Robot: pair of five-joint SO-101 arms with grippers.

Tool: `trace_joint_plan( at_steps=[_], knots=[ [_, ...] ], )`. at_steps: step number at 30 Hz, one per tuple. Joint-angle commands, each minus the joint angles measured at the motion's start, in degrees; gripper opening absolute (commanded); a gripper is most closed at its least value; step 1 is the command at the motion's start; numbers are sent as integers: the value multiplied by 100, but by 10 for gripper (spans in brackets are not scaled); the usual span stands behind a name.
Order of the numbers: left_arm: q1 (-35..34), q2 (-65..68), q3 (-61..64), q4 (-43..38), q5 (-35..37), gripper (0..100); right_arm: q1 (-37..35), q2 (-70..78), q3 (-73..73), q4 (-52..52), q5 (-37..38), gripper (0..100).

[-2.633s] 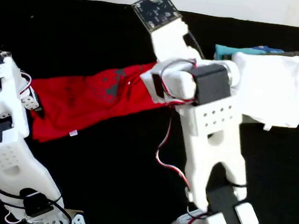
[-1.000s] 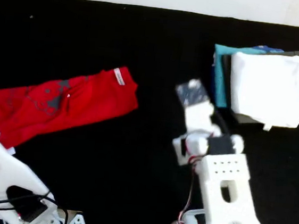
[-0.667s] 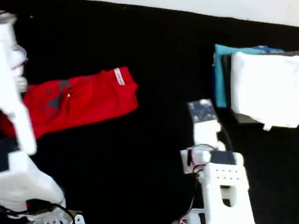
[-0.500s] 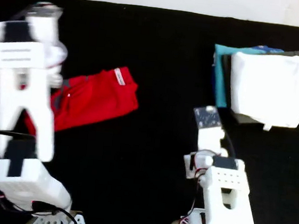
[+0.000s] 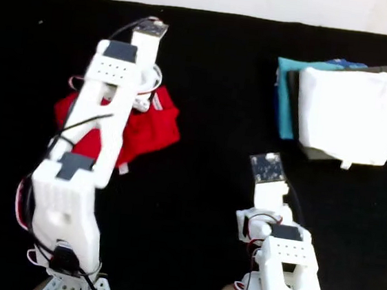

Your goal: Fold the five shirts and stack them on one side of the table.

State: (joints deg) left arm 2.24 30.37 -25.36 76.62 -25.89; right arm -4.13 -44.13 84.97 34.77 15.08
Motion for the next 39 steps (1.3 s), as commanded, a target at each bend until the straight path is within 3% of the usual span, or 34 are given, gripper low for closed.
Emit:
trace_joint_plan(
  at_steps=[1, 11, 14, 17, 19, 24, 29, 39],
  knots=[
    [277, 338, -1015, 18, 26, 9, 57, -4, 119, -110, 35, 5],
    [840, 1613, -2703, 158, 26, 14, 66, -4, 119, -119, 35, 5],
    [796, 1877, -3196, 308, 176, 76, 66, -4, 119, -119, 35, 5],
    [716, 1807, -3925, 809, 1064, 180, 66, -4, 119, -119, 35, 5],
    [629, 1675, -4558, 1257, 1591, 196, 66, -4, 119, -119, 35, 5],
    [251, 1481, -5560, 2514, 1530, 155, 66, -4, 119, -119, 35, 5],
    [-268, 1446, -5086, 2541, 1125, 3, 66, -4, 119, -119, 35, 5],
    [-180, 699, -2422, 2541, 325, 8, 66, -4, 110, -127, 35, 5]
  ],
)
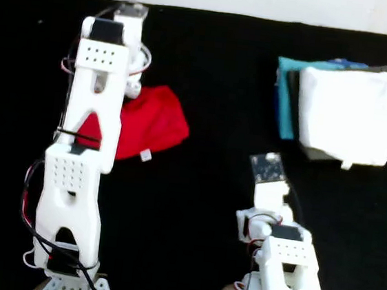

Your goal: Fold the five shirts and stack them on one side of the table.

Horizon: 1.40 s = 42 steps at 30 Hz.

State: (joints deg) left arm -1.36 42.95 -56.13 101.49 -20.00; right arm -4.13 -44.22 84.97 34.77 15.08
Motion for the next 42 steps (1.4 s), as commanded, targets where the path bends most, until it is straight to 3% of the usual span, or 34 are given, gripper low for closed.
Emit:
trace_joint_plan(
  at_steps=[1, 6, 13, 17, 23, 29, 34, 38, 42],
  knots=[
    [268, -611, 840, 18, -343, 8, 66, 4, 110, -127, 35, 5],
    [541, -400, 971, -958, -369, 8, 66, 4, 110, -127, 35, 5],
    [602, 127, 813, -3367, -352, 8, 66, 4, 110, -127, 35, 5],
    [593, 136, 277, -3754, 273, 9, 66, 4, 110, -127, 35, 5],
    [286, 127, -541, -3393, 571, 9, 66, 4, 110, -127, 35, 6],
    [171, 171, -954, -1371, 545, 9, 66, 4, 110, -127, 35, 6],
    [637, 189, -927, -255, 563, 9, 66, 4, 110, -127, 35, 6],
    [1147, 189, -716, -62, 563, 8, 66, 4, 110, -127, 35, 6],
    [1534, 180, 268, -70, 563, 8, 66, 4, 110, -127, 35, 6]
  ],
)
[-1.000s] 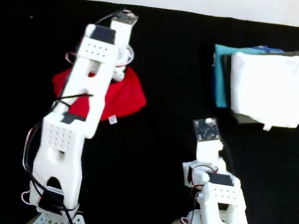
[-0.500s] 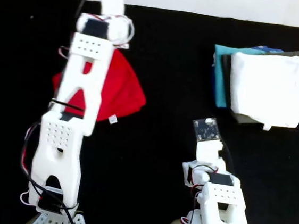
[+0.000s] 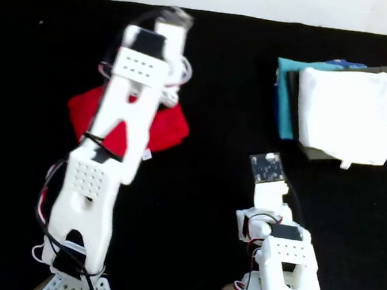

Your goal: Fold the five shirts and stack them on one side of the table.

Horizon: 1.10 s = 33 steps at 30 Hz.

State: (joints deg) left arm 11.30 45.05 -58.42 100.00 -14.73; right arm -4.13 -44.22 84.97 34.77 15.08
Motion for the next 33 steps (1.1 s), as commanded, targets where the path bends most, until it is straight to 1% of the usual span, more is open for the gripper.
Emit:
trace_joint_plan(
  at_steps=[1, 9, 14, 16, 20, 25, 30, 33],
  knots=[
    [338, -31, 725, 44, 35, 8, 66, 4, 110, -127, 35, 6],
    [725, -31, 1455, -334, 44, 8, 66, 4, 110, -127, 35, 6],
    [857, -171, 1376, -316, 158, 8, 66, 4, 110, -127, 35, 6],
    [813, -444, 1138, -202, 176, 8, 66, 4, 110, -127, 35, 6],
    [409, -822, 716, -229, 185, 8, 66, 4, 110, -127, 35, 6],
    [-84, -338, 699, -730, 202, 8, 66, 4, 110, -127, 35, 6],
    [-22, 426, 673, -765, 211, 8, 66, 4, 110, -127, 35, 6],
    [119, 453, 673, -765, 501, 8, 66, 4, 110, -127, 35, 6]
  ],
)
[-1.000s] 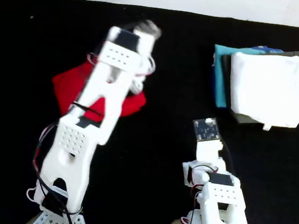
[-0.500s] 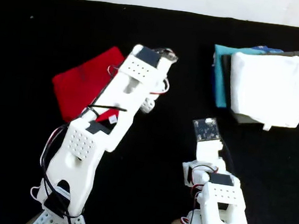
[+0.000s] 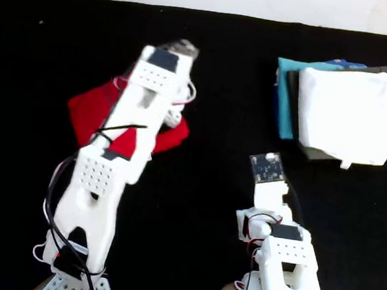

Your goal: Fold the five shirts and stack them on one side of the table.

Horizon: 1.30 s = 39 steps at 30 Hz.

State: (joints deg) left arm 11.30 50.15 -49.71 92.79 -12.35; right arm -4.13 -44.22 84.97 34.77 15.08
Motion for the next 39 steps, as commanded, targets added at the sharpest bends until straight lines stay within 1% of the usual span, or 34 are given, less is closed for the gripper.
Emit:
trace_joint_plan(
  at_steps=[1, 9, 12, 15, 19, 23, 25, 30, 32, 35, 39],
  knots=[
    [180, -57, -198, -44, 343, 8, 66, 4, 110, -127, 35, 6],
    [312, -92, -251, 281, 404, 8, 66, 4, 101, -127, 35, 6],
    [277, -382, -532, 800, 396, 8, 66, 4, 101, -127, 35, 6],
    [119, -1007, -418, 862, 396, 8, 66, 4, 101, -127, 35, 6],
    [-13, -2114, 347, 862, 378, 8, 66, 4, 101, -127, 35, 6],
    [-409, -3160, 1745, 844, 299, 9, 66, 4, 110, -127, 35, 6],
    [-725, -3495, 2554, 545, 176, 9, 66, 4, 110, -127, 35, 6],
    [-1552, -4084, 4374, -712, -316, 9, 66, 4, 110, -127, 53, 6],
    [-1780, -4180, 4910, -1169, -378, 9, 66, 4, 110, -127, 53, 6],
    [-1947, -4207, 5622, -1934, -387, 9, 66, 4, 110, -127, 44, 6],
    [-1982, -4224, 6369, -2857, -387, 9, 66, 4, 110, -127, 44, 6]
  ],
)
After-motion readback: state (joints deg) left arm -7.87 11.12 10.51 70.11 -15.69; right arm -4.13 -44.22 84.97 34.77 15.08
